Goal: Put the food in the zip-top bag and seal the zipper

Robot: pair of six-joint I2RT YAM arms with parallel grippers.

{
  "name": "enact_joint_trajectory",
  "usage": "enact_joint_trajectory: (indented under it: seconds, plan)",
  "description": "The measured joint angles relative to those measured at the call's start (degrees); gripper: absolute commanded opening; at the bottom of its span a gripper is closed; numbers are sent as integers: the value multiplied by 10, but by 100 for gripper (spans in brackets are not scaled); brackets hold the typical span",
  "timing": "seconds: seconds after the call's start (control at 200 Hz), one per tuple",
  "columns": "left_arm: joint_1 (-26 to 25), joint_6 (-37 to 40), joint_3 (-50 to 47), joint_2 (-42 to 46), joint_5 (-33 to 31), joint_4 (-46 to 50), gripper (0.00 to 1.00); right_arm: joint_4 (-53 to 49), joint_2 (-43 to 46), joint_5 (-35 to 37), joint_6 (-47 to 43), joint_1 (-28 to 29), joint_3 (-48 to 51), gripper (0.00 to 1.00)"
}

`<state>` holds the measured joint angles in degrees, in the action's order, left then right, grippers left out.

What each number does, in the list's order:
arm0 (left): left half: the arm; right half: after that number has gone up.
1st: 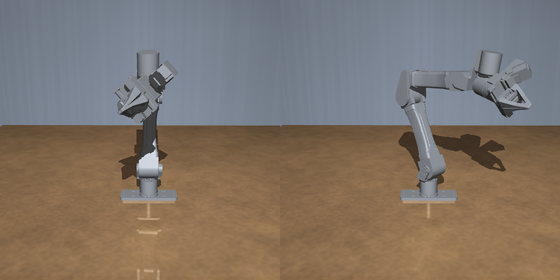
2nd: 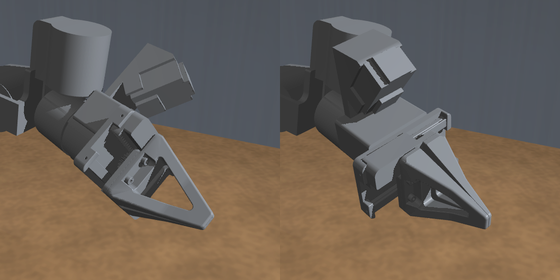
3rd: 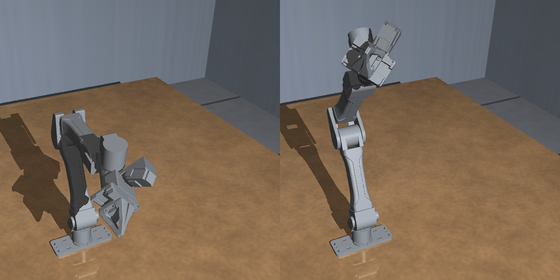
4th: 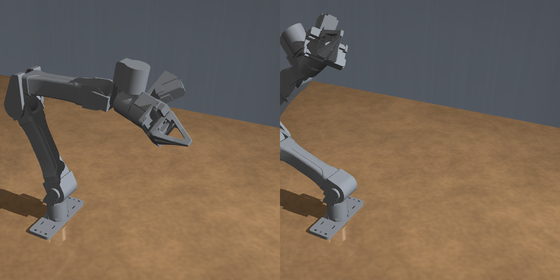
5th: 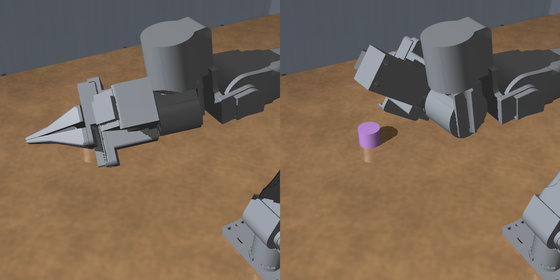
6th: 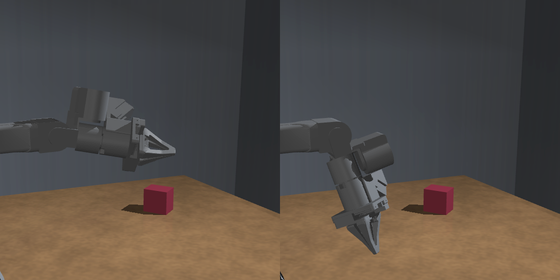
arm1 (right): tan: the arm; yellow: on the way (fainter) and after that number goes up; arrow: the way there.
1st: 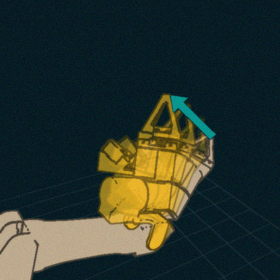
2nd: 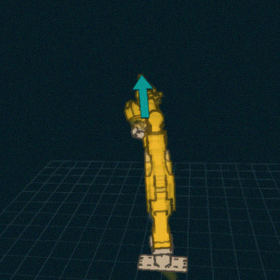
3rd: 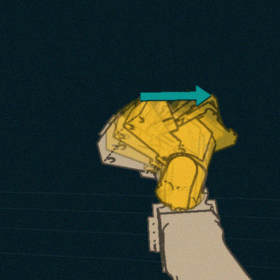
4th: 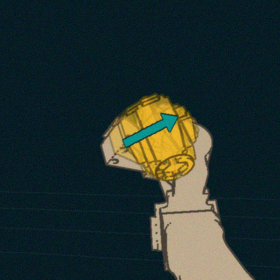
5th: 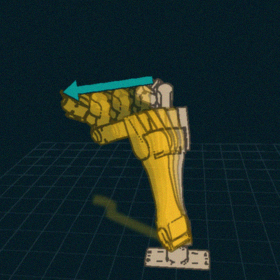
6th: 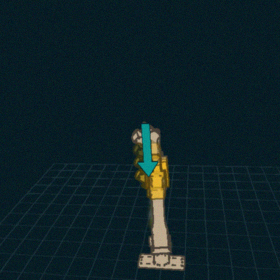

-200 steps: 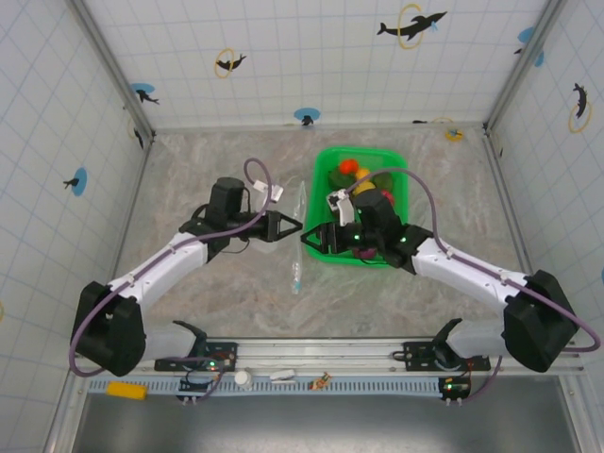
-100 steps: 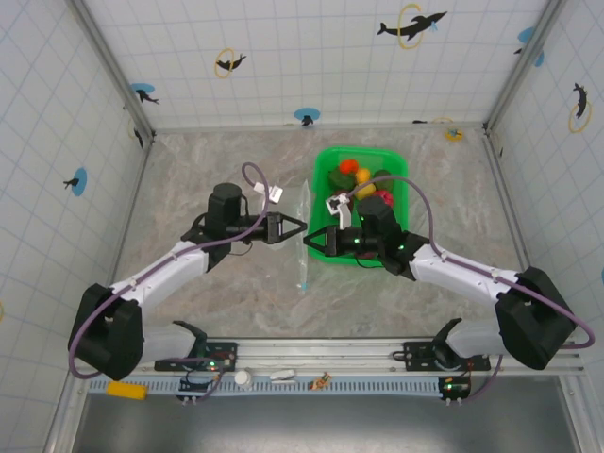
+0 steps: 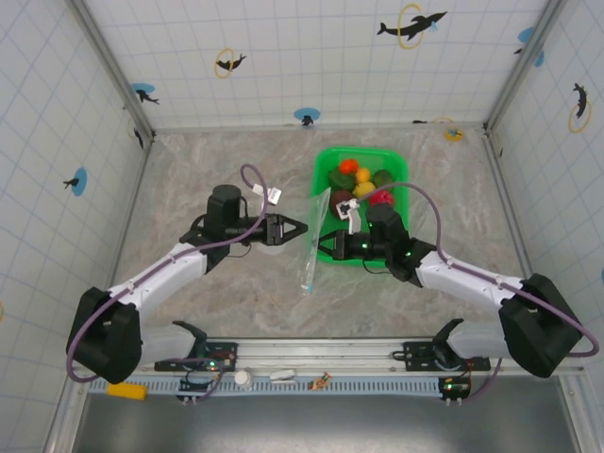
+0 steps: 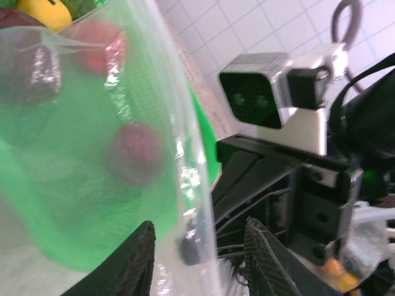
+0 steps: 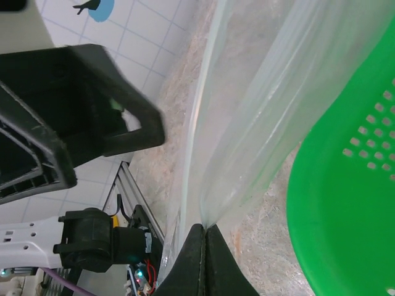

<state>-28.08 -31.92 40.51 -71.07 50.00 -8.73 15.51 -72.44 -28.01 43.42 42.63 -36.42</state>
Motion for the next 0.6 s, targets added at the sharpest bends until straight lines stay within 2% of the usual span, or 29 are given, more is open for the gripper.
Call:
enact_joint_trajectory:
  seconds: [0.105, 0.2, 0.23, 0.33, 0.335, 0.35, 0.365, 0.455, 0.601]
  plan:
    - [-11, 10, 23, -1, -39, 50, 53, 0, 13, 6, 0, 1, 0, 0]
    - [-46, 28, 64, -1, -101, 108, 58, 0, 24, 14, -1, 7, 0, 0]
    - [-57, 33, 76, -1, -120, 123, 63, 0, 26, 18, -3, 10, 0, 0]
    - [-81, 43, 113, 0, -185, 171, 65, -10, 32, 30, -14, 26, -1, 0]
    - [-82, 43, 115, 0, -187, 173, 65, -10, 32, 31, -15, 27, -1, 0]
    - [-83, 45, 119, 0, -197, 179, 76, -12, 33, 33, -17, 29, -1, 0]
    - [-84, 45, 124, 0, -208, 187, 78, -18, 33, 39, -19, 32, -2, 0]
    - [-95, 49, 155, -2, -271, 231, 78, -41, 33, 62, -34, 49, -14, 0]
    - [-145, 51, 228, -30, -378, 296, 76, -56, 33, 87, -49, 65, -33, 0]
